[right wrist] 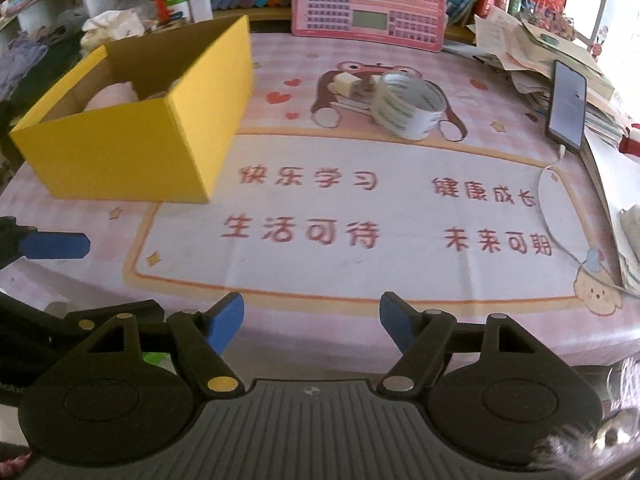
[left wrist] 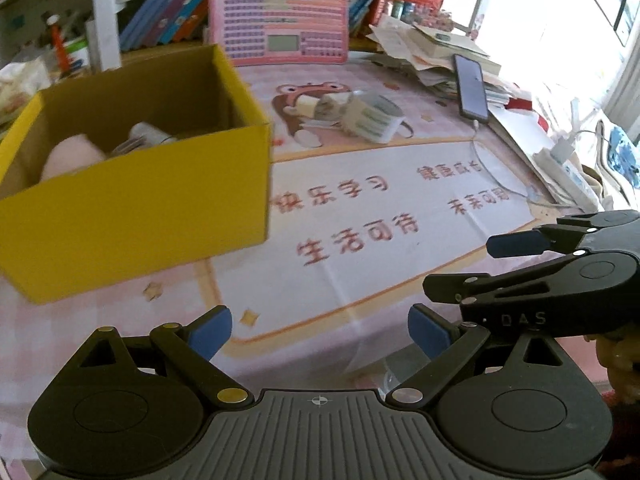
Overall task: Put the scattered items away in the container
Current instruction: 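Move the right gripper over the clear tape roll while the left approaches the grey card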
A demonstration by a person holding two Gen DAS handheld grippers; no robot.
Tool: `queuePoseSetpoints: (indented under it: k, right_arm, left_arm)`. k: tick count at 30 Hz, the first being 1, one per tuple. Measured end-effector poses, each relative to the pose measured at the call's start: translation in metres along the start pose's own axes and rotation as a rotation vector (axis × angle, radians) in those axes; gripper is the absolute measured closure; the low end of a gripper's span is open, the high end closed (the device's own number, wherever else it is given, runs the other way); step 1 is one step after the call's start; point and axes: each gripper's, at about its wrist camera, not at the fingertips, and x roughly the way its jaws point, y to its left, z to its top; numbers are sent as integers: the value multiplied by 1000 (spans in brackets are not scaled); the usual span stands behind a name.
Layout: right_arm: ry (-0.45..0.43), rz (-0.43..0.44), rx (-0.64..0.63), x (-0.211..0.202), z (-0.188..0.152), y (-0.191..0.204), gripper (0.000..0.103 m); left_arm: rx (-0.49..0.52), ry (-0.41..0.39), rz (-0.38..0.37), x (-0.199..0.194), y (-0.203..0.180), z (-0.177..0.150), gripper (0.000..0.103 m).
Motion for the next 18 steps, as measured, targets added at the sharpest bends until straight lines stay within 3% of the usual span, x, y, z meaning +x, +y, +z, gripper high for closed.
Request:
queuePoseSetpoints:
  k: [9,14,18]
  right_arm:
    - [-11,-20,35,17,31,-59,29]
    - [-37,1,70,28,53,-94,29]
    - [-47,42,99,43,70,-118,29]
  left_arm:
    - [53,-4,-40,41,-38,40,7]
    - [104,-64,-10,52,-60,65,7]
    - [110,-45,25,66,-67,82,7]
